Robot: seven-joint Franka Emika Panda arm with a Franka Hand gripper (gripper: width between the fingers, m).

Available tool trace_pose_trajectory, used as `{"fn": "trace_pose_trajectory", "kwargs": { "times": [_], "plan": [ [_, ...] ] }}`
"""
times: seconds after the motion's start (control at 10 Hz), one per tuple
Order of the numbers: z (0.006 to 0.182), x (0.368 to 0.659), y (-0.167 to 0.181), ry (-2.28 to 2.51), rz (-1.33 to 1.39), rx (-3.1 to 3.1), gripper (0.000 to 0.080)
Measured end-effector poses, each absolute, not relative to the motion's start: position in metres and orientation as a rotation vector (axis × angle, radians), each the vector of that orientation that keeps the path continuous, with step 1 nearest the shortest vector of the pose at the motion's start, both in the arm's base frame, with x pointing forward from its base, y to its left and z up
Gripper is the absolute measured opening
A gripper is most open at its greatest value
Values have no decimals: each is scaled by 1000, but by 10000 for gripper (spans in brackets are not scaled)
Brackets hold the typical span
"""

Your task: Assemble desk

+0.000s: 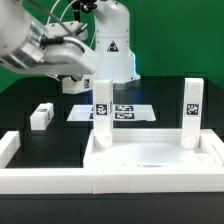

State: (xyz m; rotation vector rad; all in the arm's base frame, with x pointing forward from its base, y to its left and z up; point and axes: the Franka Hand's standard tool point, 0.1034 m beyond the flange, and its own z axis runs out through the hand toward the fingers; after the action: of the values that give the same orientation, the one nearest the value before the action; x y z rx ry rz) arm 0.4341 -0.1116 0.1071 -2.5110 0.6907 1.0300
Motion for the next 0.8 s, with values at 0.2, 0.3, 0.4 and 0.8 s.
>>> {"fn": "trace_pose_trajectory", "kwargs": {
  "times": [0.2, 0.3, 0.4, 0.8],
  "plan": [
    [124, 439, -75, 805, 921, -2580, 284],
    [144, 448, -44, 862, 819, -2618, 284],
    [162, 456, -17, 937, 738, -2633, 284],
    [177, 491, 6, 996, 316, -2752, 284]
  ]
}}
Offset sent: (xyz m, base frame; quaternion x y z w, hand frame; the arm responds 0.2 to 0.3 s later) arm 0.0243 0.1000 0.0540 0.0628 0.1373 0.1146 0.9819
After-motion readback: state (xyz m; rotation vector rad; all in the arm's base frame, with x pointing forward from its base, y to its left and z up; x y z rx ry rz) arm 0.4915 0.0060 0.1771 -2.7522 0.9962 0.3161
